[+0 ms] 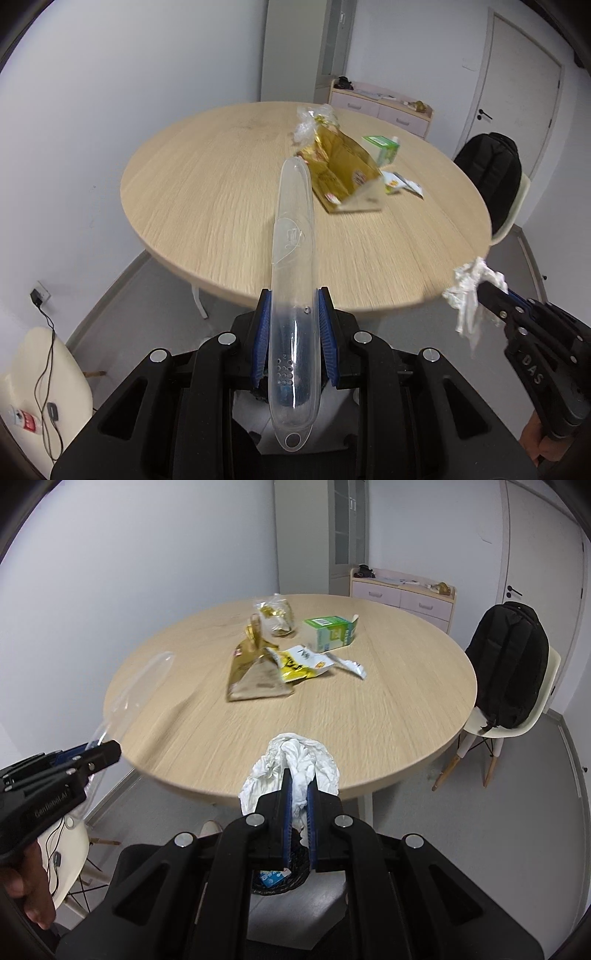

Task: Collect trash
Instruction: 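Carry the clear tube and white tissue down to the black bin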

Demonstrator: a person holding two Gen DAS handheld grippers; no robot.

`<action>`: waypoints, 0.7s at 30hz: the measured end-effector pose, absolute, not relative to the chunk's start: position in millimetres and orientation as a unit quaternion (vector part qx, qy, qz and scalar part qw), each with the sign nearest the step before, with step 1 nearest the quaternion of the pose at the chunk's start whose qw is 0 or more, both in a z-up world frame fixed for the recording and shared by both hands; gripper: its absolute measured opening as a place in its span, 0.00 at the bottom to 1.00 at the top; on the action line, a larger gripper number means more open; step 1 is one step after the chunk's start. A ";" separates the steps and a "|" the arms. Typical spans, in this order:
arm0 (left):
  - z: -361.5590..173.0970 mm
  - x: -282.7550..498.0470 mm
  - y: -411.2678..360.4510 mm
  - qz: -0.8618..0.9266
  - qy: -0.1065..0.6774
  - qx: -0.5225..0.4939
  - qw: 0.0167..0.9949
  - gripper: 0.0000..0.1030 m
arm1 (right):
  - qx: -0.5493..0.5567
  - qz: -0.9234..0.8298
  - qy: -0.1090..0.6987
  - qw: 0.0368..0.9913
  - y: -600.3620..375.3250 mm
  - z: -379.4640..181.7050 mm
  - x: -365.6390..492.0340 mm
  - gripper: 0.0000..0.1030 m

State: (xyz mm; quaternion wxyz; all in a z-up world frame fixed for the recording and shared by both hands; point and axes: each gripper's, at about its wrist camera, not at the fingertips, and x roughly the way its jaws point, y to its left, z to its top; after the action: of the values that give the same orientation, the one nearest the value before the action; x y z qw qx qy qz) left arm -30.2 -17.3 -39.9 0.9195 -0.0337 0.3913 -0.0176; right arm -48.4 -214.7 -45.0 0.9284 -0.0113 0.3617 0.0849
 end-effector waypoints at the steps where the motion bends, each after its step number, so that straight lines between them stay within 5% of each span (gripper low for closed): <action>1: -40.7 -34.8 -18.7 -0.020 0.392 -0.033 0.919 0.24 | -0.012 0.086 0.361 0.928 -212.7 -45.9 -54.1 0.06; 21: -88.8 -100.3 -20.1 -0.026 0.425 -0.022 0.905 0.24 | -0.016 0.087 0.381 0.920 -201.1 -77.7 -113.0 0.06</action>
State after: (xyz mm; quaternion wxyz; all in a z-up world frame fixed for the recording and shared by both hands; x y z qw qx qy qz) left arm -100.3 -20.1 -88.8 0.9045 -0.0220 0.4250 -0.0262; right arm -113.0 -201.1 -77.7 0.9202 -0.0158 0.3812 0.0872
